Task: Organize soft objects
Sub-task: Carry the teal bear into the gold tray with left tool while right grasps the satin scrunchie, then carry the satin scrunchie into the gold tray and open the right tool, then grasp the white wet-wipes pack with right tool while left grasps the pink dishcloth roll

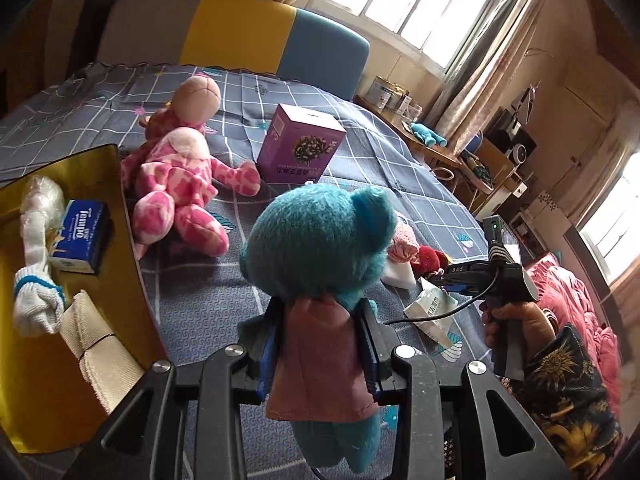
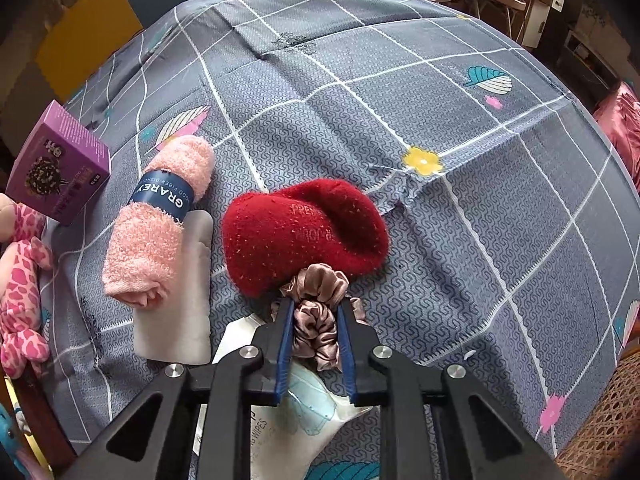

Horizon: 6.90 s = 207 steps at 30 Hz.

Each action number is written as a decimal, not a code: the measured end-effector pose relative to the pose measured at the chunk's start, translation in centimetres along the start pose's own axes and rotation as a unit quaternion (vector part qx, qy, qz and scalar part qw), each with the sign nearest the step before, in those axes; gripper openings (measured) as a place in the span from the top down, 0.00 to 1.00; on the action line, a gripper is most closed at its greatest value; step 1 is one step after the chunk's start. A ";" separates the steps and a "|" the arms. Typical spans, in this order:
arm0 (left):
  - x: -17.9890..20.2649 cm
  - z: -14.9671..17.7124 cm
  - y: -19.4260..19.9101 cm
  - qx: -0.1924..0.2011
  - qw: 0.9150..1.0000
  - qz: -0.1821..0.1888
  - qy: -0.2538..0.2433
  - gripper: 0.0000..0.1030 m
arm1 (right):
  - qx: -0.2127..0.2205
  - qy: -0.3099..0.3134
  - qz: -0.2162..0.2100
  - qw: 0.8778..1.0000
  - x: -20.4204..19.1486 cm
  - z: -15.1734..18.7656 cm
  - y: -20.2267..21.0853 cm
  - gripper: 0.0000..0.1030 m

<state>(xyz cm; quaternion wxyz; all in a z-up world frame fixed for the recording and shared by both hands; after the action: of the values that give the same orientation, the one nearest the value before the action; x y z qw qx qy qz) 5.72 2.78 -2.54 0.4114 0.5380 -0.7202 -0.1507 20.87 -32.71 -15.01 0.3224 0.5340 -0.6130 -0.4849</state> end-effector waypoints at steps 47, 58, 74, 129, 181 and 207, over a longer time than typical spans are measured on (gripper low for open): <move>-31.4 -4.1 5.2 0.020 0.937 -0.306 0.166 0.54 | 0.026 0.122 0.073 0.989 -3.4 0.7 -1.4 0.80; -25.7 -2.3 9.8 0.100 0.936 -0.308 0.137 0.42 | 0.029 0.130 0.079 0.988 -3.9 0.8 -1.3 0.80; -17.3 1.8 11.3 0.109 0.952 -0.272 0.089 0.40 | 0.038 0.137 0.082 0.986 -4.2 1.2 -0.6 0.85; -22.7 5.3 14.9 0.114 0.933 -0.303 0.157 0.37 | -0.060 0.430 -0.346 0.832 -44.8 25.0 6.3 0.80; -15.1 3.9 11.0 0.089 0.956 -0.276 0.052 0.32 | 0.127 0.365 -0.207 0.899 -27.9 14.7 11.1 0.62; -8.0 1.3 4.4 0.044 0.972 -0.222 -0.056 0.32 | 0.172 0.199 -0.067 0.962 -8.3 5.1 12.1 0.62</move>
<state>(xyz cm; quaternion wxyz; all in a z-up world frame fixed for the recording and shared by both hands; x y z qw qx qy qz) 2.51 11.33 -3.86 0.3031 0.6925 -0.6105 -0.2365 13.87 -23.87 -4.26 0.3082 0.7072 -0.5731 -0.2765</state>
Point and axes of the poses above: each gripper's, at about its wrist camera, not at the fingertips, and y roughly against the way its jaws point, x to its right, z to its underside, the point moved 7 cm from there along -y, roughly the way its jaws point, and after that the axes turned 3 degrees about y, right-handed, at the moved point
